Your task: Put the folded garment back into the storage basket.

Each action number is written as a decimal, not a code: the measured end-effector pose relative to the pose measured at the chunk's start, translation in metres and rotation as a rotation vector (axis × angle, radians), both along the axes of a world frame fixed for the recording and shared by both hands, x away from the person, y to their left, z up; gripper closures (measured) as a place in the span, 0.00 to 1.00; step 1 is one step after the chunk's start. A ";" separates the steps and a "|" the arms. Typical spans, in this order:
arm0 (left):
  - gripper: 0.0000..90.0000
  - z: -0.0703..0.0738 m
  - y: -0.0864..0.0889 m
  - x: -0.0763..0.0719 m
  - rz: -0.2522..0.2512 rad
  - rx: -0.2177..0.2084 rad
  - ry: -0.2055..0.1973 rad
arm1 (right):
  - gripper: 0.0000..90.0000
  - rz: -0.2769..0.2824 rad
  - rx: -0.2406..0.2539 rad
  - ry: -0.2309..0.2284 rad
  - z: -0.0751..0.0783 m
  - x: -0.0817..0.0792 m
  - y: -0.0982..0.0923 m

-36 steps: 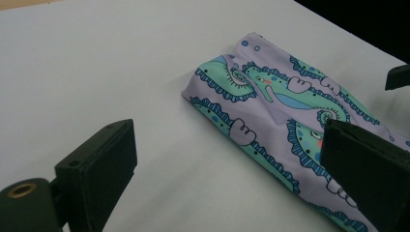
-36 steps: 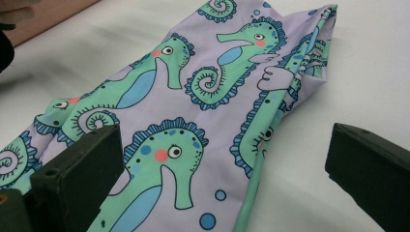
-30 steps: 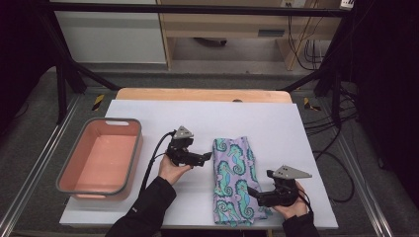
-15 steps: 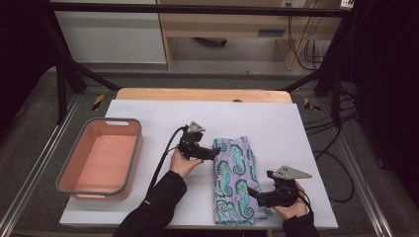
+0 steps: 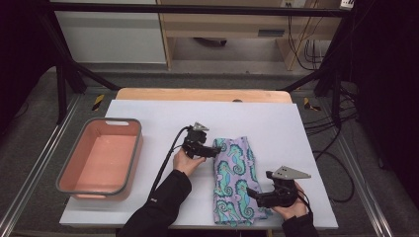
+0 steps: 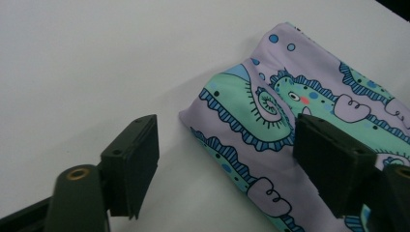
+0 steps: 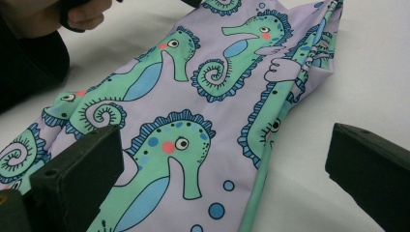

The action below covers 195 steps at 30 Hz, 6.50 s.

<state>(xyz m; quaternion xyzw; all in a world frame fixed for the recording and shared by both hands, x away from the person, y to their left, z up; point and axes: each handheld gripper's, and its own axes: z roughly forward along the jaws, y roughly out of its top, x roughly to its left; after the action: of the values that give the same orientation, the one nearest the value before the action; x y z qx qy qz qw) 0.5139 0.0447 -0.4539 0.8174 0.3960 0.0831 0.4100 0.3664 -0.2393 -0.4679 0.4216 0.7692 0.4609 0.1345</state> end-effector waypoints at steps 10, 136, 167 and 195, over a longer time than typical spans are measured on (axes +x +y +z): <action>0.33 -0.009 -0.014 0.006 0.014 -0.018 0.029 | 0.01 0.007 -0.003 0.015 -0.001 -0.003 0.000; 0.91 0.080 -0.038 -0.021 -0.103 -0.090 -0.100 | 0.94 0.005 0.039 0.222 -0.001 -0.023 0.009; 0.91 0.130 -0.029 -0.033 -0.128 -0.083 -0.146 | 0.94 0.033 0.063 0.166 0.024 -0.015 0.025; 0.91 0.161 0.006 -0.031 -0.097 -0.063 -0.177 | 0.94 0.087 0.094 0.098 0.049 -0.007 0.056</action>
<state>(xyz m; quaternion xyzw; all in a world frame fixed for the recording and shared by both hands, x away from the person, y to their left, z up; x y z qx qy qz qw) 0.4830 0.0507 -0.2929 0.8116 0.3209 0.1225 0.4725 0.3597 -0.1828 -0.4192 0.4158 0.7700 0.4806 0.0565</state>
